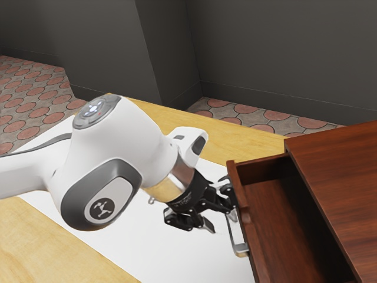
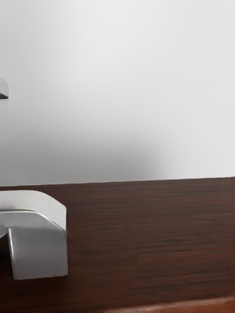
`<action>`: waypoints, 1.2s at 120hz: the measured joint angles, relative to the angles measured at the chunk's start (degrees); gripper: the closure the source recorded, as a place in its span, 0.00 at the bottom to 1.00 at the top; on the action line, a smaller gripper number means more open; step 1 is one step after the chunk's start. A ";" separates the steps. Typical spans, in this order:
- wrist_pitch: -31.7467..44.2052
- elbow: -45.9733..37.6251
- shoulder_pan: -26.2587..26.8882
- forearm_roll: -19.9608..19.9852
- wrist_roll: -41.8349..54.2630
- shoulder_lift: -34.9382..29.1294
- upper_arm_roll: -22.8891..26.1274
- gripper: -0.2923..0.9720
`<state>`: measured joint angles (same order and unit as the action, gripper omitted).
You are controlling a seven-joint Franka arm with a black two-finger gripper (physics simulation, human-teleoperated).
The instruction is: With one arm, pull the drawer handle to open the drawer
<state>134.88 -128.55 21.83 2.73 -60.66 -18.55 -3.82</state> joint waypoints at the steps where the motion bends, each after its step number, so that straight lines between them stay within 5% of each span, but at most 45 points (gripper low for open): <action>1: 0.00 -0.08 -0.01 0.00 0.00 -0.10 -0.02 0.57; 144: -0.41 -13.52 -0.89 -0.88 -0.05 -15.89 -1.01 0.56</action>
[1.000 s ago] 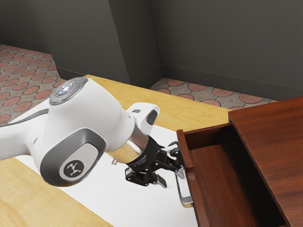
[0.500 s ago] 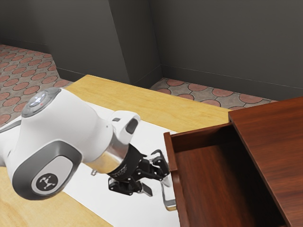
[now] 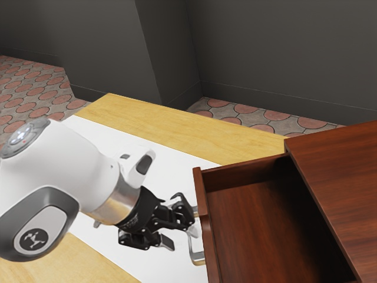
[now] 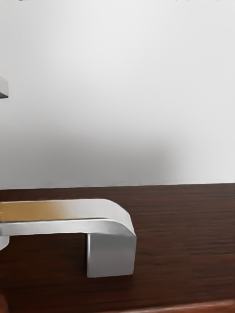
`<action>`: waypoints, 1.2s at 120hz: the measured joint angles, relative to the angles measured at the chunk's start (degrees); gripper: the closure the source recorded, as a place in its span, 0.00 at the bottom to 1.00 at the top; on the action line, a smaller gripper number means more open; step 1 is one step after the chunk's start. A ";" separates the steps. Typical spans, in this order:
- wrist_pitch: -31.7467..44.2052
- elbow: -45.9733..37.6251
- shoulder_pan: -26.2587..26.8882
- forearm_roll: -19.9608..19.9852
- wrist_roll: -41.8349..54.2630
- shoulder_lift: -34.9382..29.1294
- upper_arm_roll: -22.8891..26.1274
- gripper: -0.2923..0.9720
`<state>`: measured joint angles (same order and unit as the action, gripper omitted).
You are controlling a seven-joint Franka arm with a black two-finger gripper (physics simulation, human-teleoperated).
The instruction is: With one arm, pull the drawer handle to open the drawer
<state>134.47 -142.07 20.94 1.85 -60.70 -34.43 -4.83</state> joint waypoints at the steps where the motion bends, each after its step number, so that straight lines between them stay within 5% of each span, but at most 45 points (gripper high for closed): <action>1: 0.00 -0.02 0.00 -0.01 -0.01 -0.05 0.00 0.56; 73: -0.75 1.14 -0.03 -5.44 -0.62 -4.16 0.15 0.54; 81: -4.79 9.36 -0.22 -5.84 -1.06 -2.40 0.08 0.54; 99: -26.01 43.33 -0.41 -6.10 -5.67 12.94 -1.55 0.42; 119: -40.77 45.72 -1.25 -4.86 -12.43 15.16 -5.66 0.32; 144: -48.56 42.07 -1.18 -4.30 -19.42 14.74 -8.70 0.26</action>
<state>85.91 -100.00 19.76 -2.44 -80.12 -19.69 -13.53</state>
